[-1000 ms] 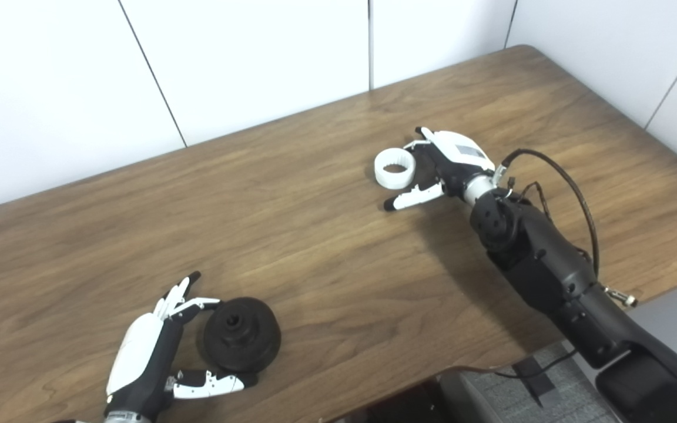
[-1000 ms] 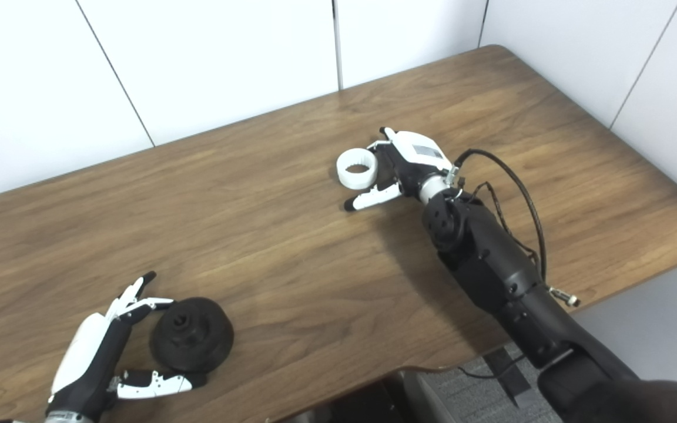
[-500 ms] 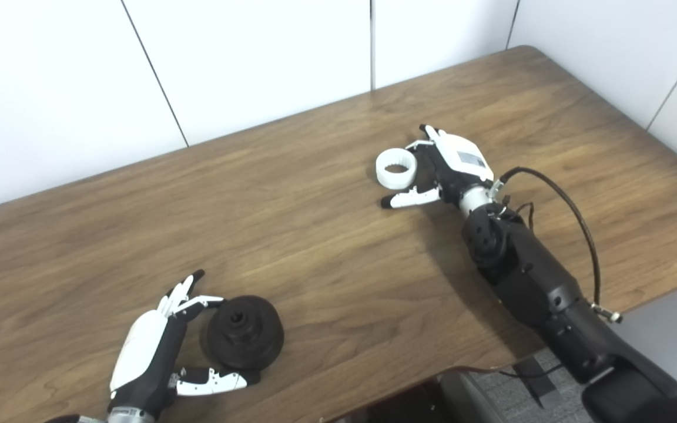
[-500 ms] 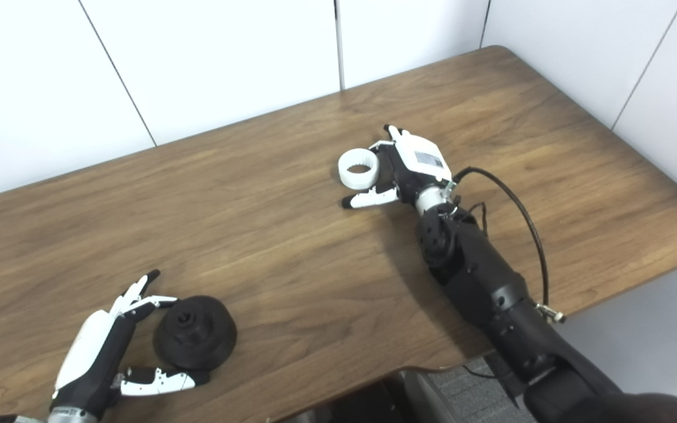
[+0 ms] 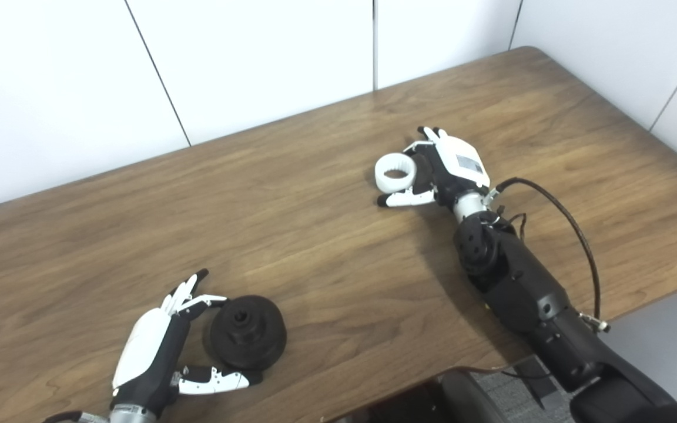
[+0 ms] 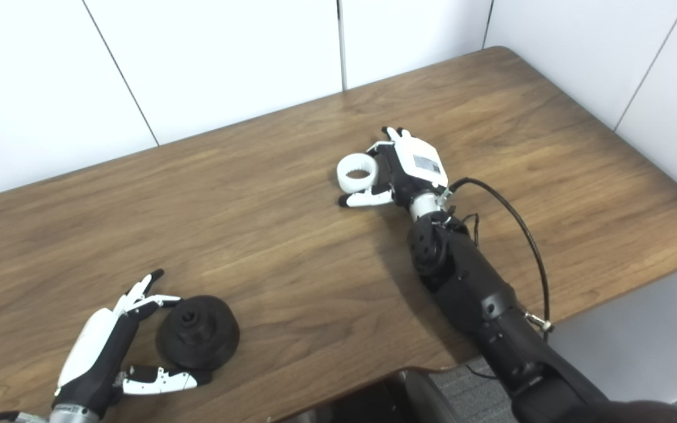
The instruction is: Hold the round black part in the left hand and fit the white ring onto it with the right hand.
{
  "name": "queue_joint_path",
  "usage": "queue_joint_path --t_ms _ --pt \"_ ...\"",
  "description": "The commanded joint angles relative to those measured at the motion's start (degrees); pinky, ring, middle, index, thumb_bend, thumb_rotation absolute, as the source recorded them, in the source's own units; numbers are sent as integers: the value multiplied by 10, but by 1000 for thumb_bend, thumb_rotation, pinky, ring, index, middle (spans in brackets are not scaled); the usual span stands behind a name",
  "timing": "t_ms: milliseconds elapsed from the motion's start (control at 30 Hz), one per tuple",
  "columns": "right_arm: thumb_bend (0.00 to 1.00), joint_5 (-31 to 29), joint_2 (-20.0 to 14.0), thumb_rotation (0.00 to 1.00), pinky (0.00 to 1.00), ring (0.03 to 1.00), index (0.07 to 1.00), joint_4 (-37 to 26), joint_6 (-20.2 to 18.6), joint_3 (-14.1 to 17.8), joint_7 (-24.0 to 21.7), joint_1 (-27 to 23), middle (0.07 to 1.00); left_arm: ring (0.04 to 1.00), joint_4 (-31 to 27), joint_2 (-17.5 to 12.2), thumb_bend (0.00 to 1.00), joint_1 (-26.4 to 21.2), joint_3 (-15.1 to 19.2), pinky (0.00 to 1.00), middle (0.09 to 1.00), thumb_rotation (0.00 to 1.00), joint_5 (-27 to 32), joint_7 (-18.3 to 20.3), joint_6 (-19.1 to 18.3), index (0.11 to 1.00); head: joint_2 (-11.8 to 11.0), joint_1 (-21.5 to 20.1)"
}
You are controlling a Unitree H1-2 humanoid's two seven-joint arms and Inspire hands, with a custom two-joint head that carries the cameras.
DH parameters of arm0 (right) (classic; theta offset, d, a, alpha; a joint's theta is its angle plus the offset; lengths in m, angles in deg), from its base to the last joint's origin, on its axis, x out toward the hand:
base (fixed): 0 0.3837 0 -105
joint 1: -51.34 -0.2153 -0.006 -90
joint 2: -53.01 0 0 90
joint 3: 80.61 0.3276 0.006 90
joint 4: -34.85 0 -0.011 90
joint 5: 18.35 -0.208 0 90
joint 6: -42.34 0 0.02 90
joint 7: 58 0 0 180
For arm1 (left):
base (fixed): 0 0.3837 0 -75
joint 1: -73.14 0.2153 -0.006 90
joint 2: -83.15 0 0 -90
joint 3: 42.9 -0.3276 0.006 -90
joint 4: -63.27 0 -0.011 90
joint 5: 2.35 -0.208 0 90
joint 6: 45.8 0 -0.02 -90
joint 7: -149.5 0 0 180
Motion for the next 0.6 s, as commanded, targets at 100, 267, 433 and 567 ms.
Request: queue_joint_path --t_ms 100,267,433,567 --pt "520 -6 3 151 1000 981 493 8 21 6 24 -5 910 1000 -24 -4 1000 -13 7 1000 1000 303 2 -3 4 642 1 -1" --pt "515 -8 2 145 1000 975 490 7 25 7 29 -4 904 1000 -25 -3 1000 -13 8 1000 1000 294 1 -1 4 641 2 -1" --pt "515 -8 1 144 1000 966 489 8 33 7 36 -2 894 1000 -27 -3 1000 -13 9 1000 1000 302 2 1 2 642 4 1" --pt "516 -6 1 142 1000 960 487 11 41 7 43 -1 883 1000 -27 -2 1000 -12 9 1000 1000 290 3 0 3 641 4 2"
